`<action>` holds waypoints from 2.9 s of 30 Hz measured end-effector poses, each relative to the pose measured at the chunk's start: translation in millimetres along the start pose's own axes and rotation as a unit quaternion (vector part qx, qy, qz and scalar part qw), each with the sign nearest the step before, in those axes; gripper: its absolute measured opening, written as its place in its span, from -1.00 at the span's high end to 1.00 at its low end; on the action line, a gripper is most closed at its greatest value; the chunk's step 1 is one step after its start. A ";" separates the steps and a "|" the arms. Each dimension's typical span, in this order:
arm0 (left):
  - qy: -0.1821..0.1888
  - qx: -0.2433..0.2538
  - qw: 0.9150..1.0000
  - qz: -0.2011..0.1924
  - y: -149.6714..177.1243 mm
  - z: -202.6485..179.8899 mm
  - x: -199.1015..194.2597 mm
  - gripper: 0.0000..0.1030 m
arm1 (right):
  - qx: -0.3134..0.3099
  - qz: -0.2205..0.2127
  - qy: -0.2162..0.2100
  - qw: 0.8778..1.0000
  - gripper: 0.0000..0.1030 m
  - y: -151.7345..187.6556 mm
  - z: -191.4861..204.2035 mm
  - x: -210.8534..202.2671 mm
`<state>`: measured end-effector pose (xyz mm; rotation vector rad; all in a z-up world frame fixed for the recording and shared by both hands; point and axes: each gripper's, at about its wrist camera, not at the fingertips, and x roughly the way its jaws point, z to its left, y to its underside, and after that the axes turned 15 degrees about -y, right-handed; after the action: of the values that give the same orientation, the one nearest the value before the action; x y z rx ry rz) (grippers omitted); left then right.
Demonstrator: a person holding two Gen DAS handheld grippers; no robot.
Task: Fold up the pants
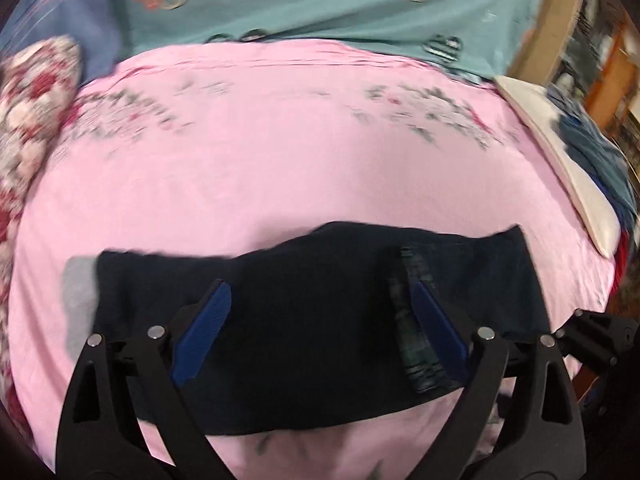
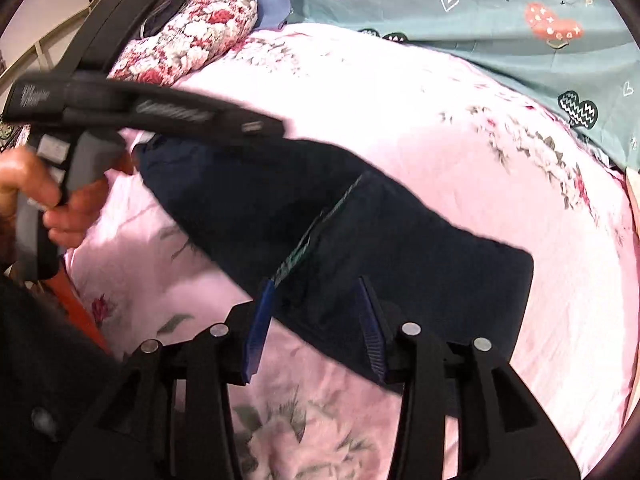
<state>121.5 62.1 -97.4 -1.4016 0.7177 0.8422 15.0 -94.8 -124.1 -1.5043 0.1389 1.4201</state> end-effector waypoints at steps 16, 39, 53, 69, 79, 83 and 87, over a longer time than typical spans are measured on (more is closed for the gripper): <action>-0.075 -0.171 0.981 0.043 50.0 117.5 -10.9 -0.82 | -0.086 0.048 -0.004 0.995 0.15 -41.8 29.8 41.4; -0.092 -0.224 0.968 0.070 71.7 277.9 -11.9 -0.82 | -0.262 0.044 -0.049 0.963 0.04 -90.8 189.0 130.8; -0.057 -0.206 0.969 0.123 58.2 282.6 39.9 -0.82 | -0.217 0.109 0.035 0.969 0.00 -98.1 174.5 215.7; 0.015 -0.293 0.947 0.134 55.3 263.9 43.7 -0.89 | -0.208 0.098 -0.008 0.973 0.77 -117.3 164.6 182.7; 0.163 -0.365 0.898 0.185 68.7 235.8 46.0 -0.96 | -0.237 0.038 -0.033 0.970 0.77 -101.2 162.2 133.0; 0.181 -0.341 0.900 0.202 67.9 207.9 45.7 -0.96 | -0.249 0.017 -0.037 0.968 0.77 -94.9 160.4 121.2; 0.208 -0.345 0.892 0.206 72.3 197.0 44.0 -0.96 | -0.251 -0.002 -0.039 0.967 0.77 -91.2 154.6 111.2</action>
<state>73.0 260.6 -162.1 -2.1537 1.1372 1.2182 4.7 116.0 -127.7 -1.8455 -0.2949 1.5846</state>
